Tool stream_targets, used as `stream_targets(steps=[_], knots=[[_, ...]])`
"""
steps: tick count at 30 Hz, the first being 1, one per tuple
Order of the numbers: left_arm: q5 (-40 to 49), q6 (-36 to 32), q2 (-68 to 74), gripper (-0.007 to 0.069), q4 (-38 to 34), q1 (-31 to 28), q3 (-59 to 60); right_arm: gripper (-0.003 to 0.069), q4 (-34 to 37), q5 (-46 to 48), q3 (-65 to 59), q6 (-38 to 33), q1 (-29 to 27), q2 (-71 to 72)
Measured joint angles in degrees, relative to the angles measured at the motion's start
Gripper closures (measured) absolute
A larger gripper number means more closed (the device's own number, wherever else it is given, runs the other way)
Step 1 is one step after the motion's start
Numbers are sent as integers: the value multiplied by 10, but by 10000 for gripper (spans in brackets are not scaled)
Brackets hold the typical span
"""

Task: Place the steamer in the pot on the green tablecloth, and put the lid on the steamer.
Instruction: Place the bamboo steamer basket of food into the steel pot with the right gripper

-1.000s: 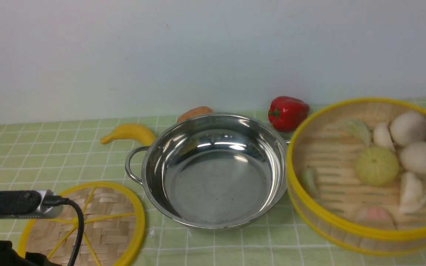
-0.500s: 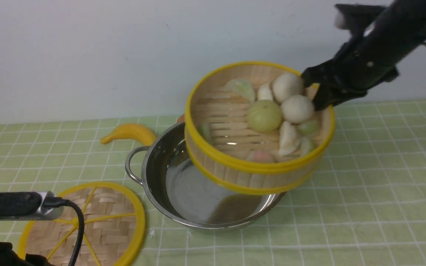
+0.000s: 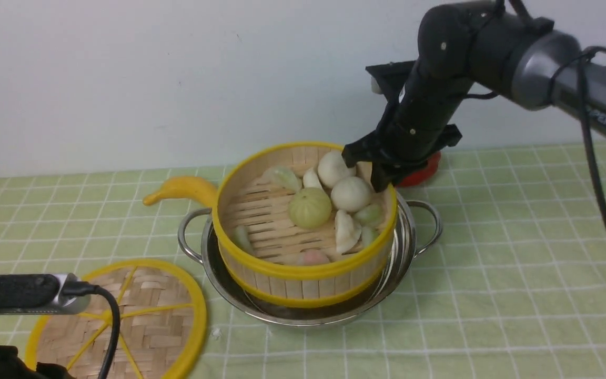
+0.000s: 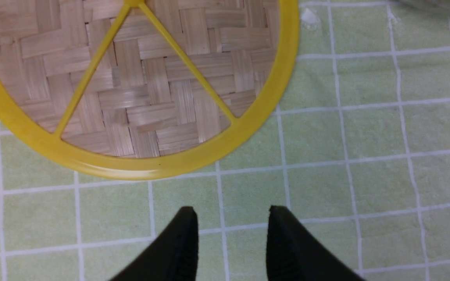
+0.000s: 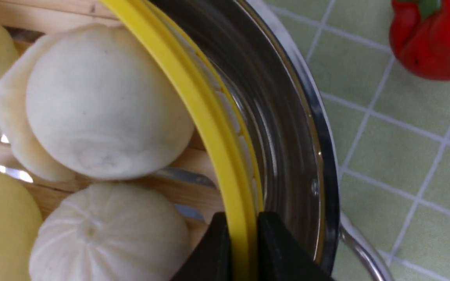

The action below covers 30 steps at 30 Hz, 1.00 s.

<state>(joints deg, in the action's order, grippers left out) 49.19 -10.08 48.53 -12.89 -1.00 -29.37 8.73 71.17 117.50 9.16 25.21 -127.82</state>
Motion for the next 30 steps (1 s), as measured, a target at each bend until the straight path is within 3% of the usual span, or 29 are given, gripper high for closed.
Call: stream_targets(steps=[22,28,30], knots=[[-16,-16,0,382,1,0,0,573,-1,-43,2,-7,0,-46],[-74,-13,0,382,1,0,0,470,2,-42,3,-7,-1,-46],[-105,-5,3,382,1,0,-1,395,9,-41,5,-7,-1,-46]])
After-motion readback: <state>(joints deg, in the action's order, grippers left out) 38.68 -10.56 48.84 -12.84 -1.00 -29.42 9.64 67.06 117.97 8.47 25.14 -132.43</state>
